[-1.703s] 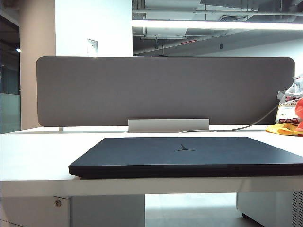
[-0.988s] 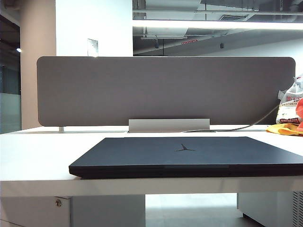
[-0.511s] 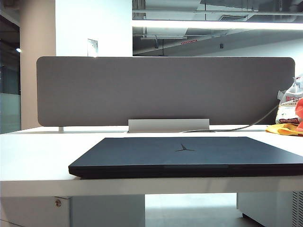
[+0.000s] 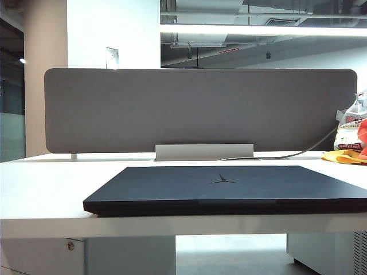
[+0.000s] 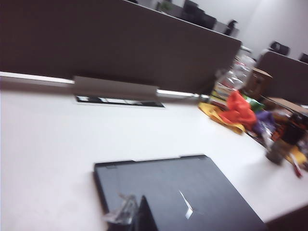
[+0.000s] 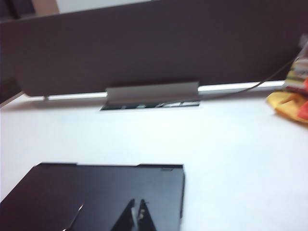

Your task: Open the lid of the laptop and use the keypad to enter the password "123".

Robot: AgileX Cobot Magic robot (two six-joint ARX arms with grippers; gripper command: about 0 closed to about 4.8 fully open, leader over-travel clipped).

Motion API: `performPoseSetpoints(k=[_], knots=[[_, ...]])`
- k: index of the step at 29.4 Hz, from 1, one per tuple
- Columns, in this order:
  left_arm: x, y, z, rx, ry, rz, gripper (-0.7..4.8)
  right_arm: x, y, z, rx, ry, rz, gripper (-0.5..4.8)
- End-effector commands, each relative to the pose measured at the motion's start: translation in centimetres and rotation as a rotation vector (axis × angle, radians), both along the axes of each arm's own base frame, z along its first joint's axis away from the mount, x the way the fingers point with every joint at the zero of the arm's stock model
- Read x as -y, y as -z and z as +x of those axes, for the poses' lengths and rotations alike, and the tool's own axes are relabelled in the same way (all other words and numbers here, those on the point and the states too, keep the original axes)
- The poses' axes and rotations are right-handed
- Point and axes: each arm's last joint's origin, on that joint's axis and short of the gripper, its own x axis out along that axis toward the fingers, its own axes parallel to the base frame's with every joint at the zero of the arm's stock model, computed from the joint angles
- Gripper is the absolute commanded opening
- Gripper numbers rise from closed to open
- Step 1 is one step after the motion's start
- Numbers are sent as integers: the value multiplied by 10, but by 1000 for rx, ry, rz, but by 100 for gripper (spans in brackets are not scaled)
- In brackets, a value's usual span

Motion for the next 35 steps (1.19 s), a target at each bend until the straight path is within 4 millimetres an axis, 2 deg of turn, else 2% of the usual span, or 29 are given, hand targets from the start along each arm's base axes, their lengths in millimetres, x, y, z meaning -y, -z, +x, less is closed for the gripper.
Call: performPoseSetpoints(k=[1, 8, 18, 26, 29, 35], knots=[[2, -4, 2, -26, 62, 10, -5, -1, -8, 3, -44, -41, 6, -8], [2, -9, 8, -81, 94, 27, -5, -6, -10, 21, -194, -144, 94, -8], [2, -55, 10, -150, 120, 114, -5, -13, 11, 57, -490, -241, 268, -8], [4, -70, 18, -203, 169, 141, -5, -19, 19, 77, -611, -366, 412, -5], [7, -69, 20, -212, 209, 147, -5, -23, 25, 83, -660, -386, 435, 30], [19, -66, 25, -249, 273, 198, -5, -40, 41, 95, -812, -429, 452, 161]])
